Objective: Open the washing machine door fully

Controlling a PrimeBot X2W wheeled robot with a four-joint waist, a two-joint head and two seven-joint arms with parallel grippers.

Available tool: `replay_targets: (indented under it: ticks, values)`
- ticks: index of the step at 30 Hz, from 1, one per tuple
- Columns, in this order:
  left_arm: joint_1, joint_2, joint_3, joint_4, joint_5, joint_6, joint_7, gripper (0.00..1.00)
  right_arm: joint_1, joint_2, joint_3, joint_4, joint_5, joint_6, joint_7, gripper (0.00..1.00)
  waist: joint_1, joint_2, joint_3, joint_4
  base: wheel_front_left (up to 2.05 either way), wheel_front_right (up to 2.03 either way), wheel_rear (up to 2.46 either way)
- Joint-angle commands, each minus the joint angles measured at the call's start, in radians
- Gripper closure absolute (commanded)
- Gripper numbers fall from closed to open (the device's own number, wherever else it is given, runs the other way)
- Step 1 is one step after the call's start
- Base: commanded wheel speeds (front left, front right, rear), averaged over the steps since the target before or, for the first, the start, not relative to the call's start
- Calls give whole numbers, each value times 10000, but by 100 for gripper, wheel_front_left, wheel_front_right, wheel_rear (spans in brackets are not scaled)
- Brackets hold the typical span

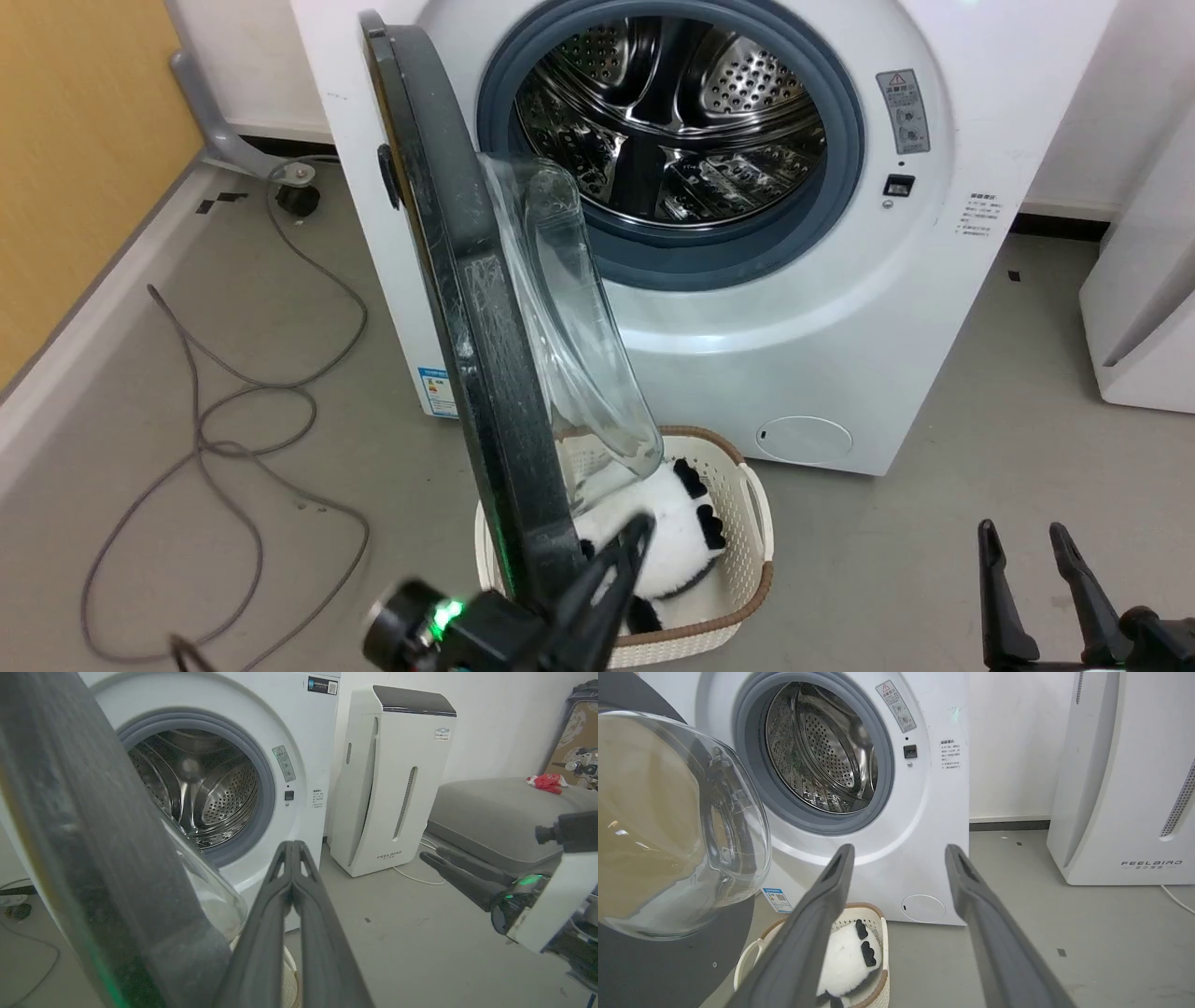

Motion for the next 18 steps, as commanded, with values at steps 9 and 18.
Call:
replay_targets:
  ticks: [9,18]
  values:
    - [341,59,118,902,-412,209,392,100,-87,53,54,225,142,6,-45,0,0,0,43,254,0,0,0]
    - [122,110,499,1422,-416,496,34,100,-64,54,133,346,196,6,-45,0,0,0,33,654,0,0,0]
